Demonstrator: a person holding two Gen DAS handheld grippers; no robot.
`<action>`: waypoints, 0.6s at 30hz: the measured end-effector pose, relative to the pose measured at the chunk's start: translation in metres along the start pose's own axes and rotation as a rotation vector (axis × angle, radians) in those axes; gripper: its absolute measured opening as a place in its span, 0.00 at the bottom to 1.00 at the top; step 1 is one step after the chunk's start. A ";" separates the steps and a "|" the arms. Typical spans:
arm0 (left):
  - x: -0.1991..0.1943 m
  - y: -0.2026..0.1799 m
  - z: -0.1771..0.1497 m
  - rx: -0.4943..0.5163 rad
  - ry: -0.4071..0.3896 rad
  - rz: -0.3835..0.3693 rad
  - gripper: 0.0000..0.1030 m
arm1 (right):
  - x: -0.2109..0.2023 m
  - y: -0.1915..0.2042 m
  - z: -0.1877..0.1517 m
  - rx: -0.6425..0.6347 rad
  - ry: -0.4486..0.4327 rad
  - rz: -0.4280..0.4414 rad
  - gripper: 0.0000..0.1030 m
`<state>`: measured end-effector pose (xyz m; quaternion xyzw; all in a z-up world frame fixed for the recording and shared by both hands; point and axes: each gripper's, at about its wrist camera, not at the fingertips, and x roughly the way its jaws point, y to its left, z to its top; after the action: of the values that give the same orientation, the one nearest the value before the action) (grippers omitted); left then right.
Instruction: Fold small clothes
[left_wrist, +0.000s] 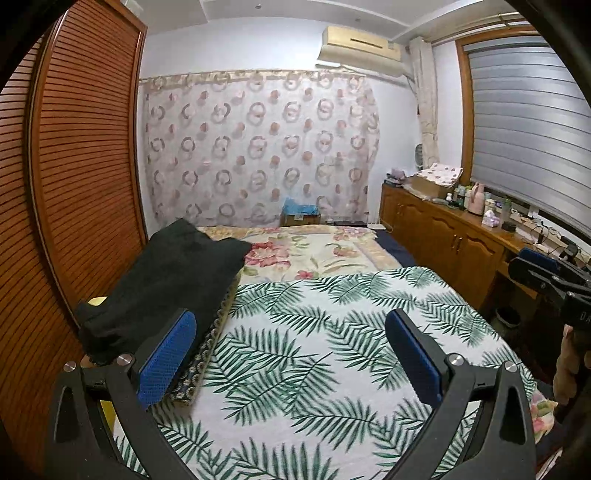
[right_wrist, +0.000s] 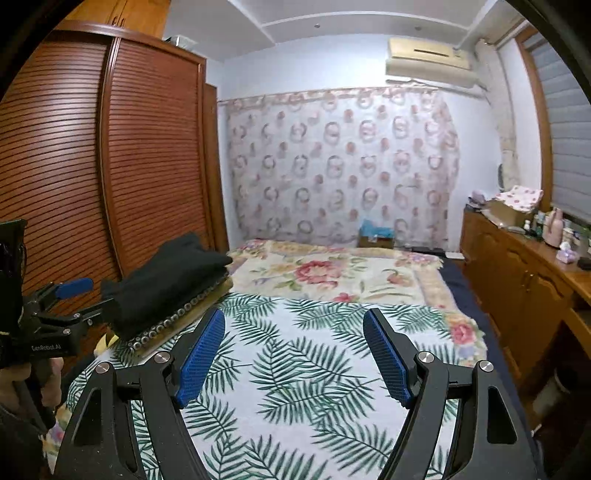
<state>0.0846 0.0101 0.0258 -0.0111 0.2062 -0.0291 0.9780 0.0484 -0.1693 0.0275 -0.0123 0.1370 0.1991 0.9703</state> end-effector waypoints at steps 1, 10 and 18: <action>-0.001 -0.002 0.001 0.001 -0.003 -0.001 0.99 | -0.005 0.000 0.000 0.003 -0.004 -0.005 0.77; -0.008 -0.010 0.005 0.002 -0.016 -0.002 0.99 | 0.001 0.012 -0.002 0.028 -0.014 -0.025 0.77; -0.011 -0.013 0.006 -0.004 -0.018 -0.002 0.99 | 0.007 0.007 -0.004 0.039 -0.018 -0.033 0.77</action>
<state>0.0759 -0.0018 0.0359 -0.0137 0.1974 -0.0297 0.9798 0.0510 -0.1609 0.0215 0.0061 0.1318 0.1803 0.9747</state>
